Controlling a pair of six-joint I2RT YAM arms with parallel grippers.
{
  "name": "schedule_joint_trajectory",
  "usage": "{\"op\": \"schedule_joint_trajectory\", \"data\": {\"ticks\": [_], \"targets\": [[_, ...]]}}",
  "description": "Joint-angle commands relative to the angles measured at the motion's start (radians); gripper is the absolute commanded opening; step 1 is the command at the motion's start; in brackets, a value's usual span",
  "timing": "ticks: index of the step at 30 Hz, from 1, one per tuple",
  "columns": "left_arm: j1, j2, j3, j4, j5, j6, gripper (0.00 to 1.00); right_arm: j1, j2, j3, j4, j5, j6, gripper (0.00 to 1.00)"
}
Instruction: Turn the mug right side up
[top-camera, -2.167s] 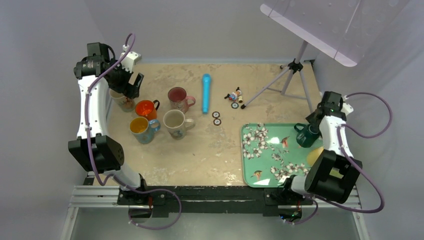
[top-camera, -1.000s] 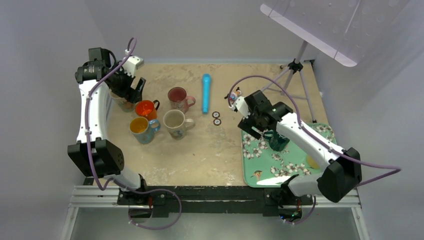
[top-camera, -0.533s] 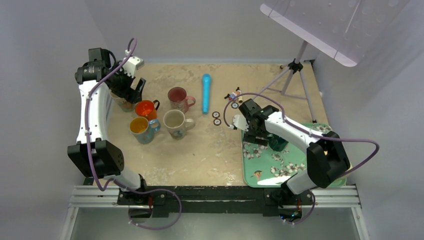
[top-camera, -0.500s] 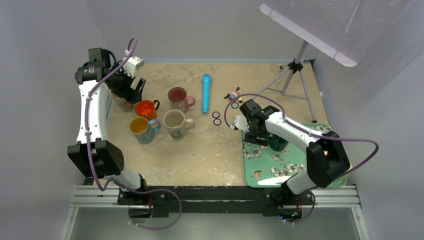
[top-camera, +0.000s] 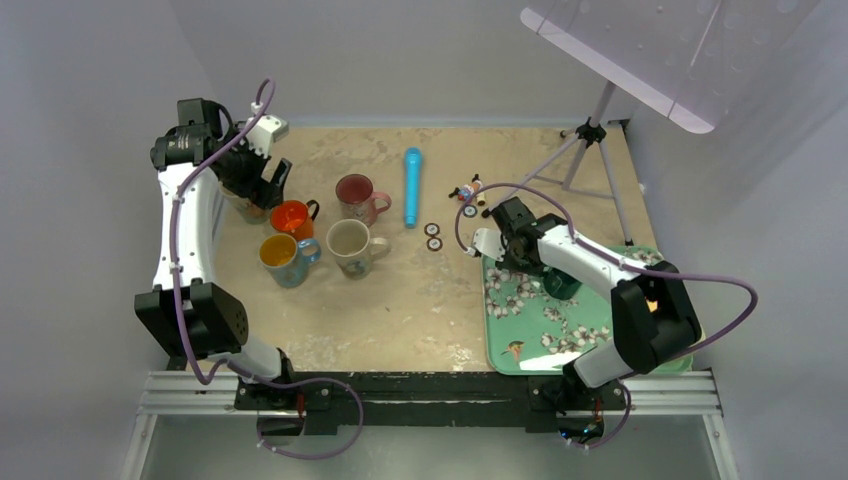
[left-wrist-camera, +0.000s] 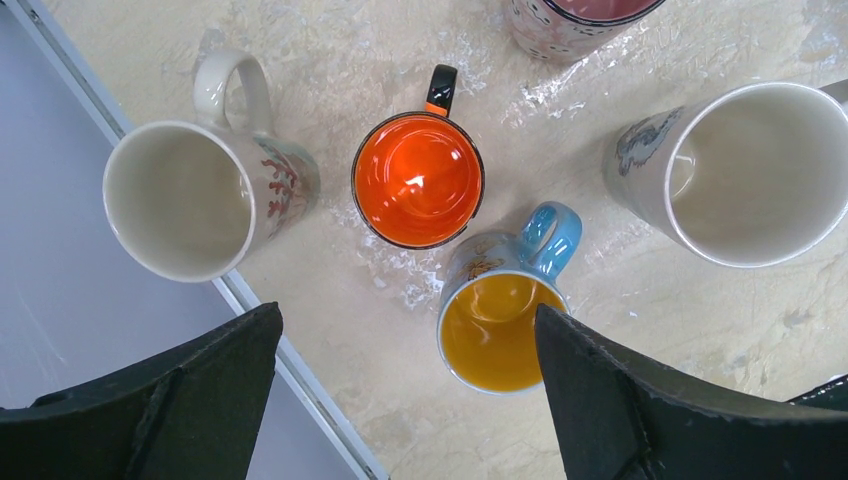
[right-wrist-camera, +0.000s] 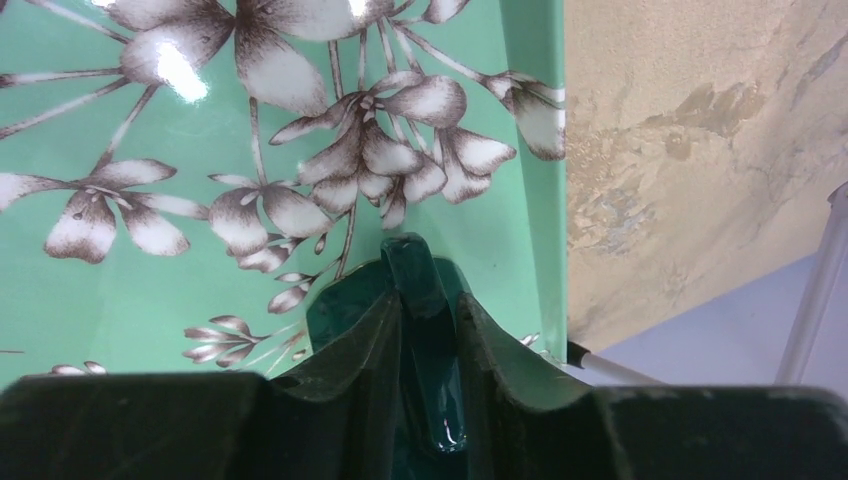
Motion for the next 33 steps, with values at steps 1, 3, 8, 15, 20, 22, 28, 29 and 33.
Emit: {"op": "schedule_joint_trajectory", "data": {"ticks": [1,3,8,15,20,22,28,29,33], "targets": [[-0.005,-0.043,-0.009,0.026,-0.001,0.029,1.0,0.001,0.009,0.011,0.005,-0.038,-0.011,0.26],[-0.003,-0.044,-0.009,0.022,0.001,0.03,1.0,-0.001,0.009,0.016,-0.003,-0.047,-0.008,0.26],[-0.004,-0.048,-0.007,0.022,0.015,0.027,1.0,-0.003,0.014,-0.046,0.057,0.037,-0.021,0.45],[-0.004,-0.048,-0.009,0.024,0.016,0.028,1.0,-0.039,-0.006,-0.061,0.074,0.025,-0.027,0.37],[-0.004,-0.054,-0.004,0.016,0.026,0.023,1.0,-0.031,-0.004,0.0,0.043,0.013,-0.017,0.0],[-0.004,-0.054,0.008,-0.007,0.049,0.016,1.0,-0.028,-0.01,0.078,0.02,-0.02,0.017,0.0],[-0.04,-0.066,0.099,-0.189,0.252,-0.019,0.97,0.051,-0.046,0.426,-0.09,-0.151,0.166,0.0],[-0.054,-0.07,0.121,-0.228,0.31,-0.028,0.97,0.065,-0.049,0.485,-0.092,-0.159,0.202,0.0],[-0.142,-0.085,0.215,-0.359,0.604,-0.058,0.96,0.118,-0.061,0.665,-0.051,-0.279,0.34,0.0]]}}
